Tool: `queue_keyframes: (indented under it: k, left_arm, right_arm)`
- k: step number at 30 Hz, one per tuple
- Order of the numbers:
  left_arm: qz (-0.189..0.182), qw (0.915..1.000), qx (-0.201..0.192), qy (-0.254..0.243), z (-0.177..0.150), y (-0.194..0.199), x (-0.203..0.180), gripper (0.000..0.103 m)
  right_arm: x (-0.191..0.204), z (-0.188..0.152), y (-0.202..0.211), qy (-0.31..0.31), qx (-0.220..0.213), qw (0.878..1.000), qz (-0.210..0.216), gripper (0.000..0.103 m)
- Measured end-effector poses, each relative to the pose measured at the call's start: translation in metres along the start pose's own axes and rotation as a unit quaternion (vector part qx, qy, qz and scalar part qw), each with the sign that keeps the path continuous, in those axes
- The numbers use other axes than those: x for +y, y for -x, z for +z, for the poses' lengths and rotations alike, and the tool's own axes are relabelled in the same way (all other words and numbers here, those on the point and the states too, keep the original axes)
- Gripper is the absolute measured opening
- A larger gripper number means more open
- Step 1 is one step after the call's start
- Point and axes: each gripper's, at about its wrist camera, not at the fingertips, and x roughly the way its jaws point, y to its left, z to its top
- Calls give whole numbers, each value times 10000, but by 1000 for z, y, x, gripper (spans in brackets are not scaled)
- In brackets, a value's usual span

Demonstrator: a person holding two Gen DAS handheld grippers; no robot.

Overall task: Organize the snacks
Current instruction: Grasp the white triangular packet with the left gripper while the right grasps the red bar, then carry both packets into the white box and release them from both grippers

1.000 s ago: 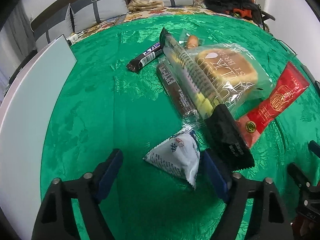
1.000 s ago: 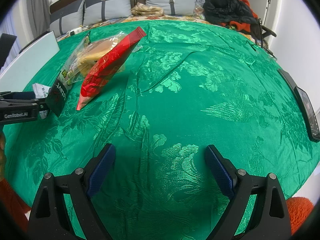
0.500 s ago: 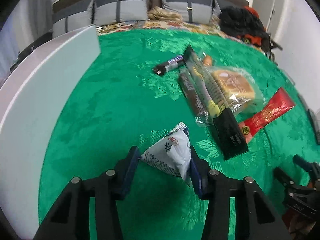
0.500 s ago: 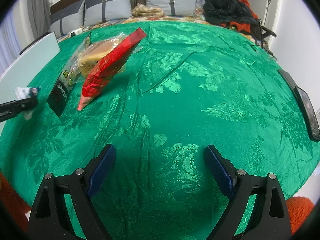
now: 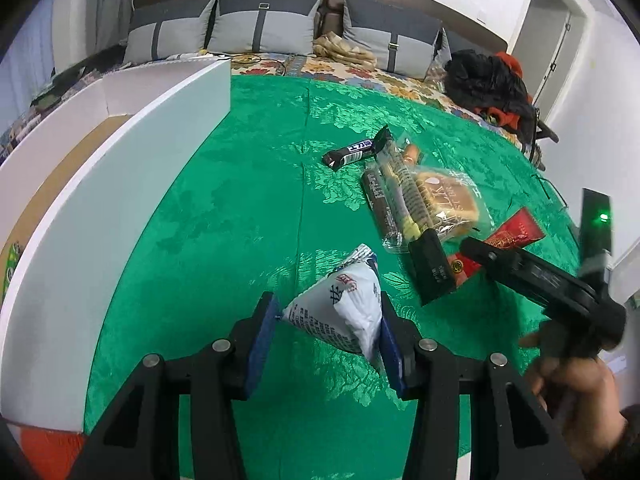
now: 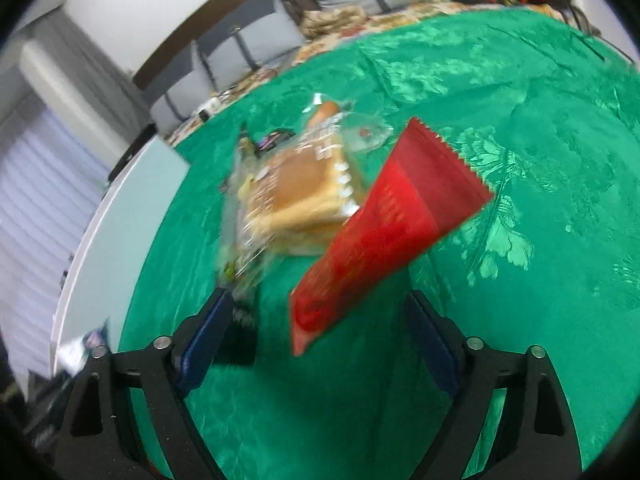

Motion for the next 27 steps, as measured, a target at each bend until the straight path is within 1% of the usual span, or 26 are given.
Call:
queue_keyframes:
  k: [1, 2, 3, 4, 6, 8, 12, 15, 17, 21, 23, 24, 27]
  left_arm:
    - [11, 10000, 5, 1, -1, 1, 1, 47]
    - [13, 10000, 11, 3, -2, 2, 2, 47]
    - [3, 10000, 27, 14, -4, 2, 3, 47]
    - [-6, 10000, 35, 26, -4, 2, 4, 47]
    - [-54, 9999, 36, 85, -6, 4, 6, 47]
    - [-115, 9998, 7, 143, -7, 9, 9, 47]
    - [-268, 9993, -121, 237, -5, 22, 14, 47]
    - [-354, 9986, -228, 323, -3, 34, 19, 47]
    - [-415, 9977, -343, 412, 0, 45, 27, 47]
    - [-454, 9950, -658, 595, 11, 73, 49, 47]
    - [-444, 9923, -891, 732, 22, 93, 69, 47]
    - [-398, 9905, -1021, 828, 29, 105, 85, 48]
    - [-141, 9864, -1238, 1067, 45, 126, 129, 48]
  right_arm:
    - [-3, 3, -4, -57, 35, 10000, 18, 31]
    - [-6, 5, -8, -122, 145, 9997, 151, 28]
    - [-8, 6, -8, -189, 142, 9994, 253, 26]
    - [-9, 7, -5, -166, 129, 9996, 210, 23]
    - [-10, 7, 6, -86, 20, 9997, 210, 23]
    - [-18, 7, 26, -215, -124, 9987, 445, 23]
    - [-38, 2, 66, -538, -397, 9948, 764, 23]
    - [-44, 3, 84, -675, -384, 9935, 837, 23]
    - [-40, 3, 92, -679, -352, 9933, 869, 23]
    - [-5, 4, 106, -366, -307, 9936, 1027, 23]
    - [36, 9, 110, -8, -264, 9919, 1239, 23]
    - [50, 9, 111, 102, -241, 9908, 1329, 23]
    - [120, 15, 108, 588, -94, 9826, 1762, 23]
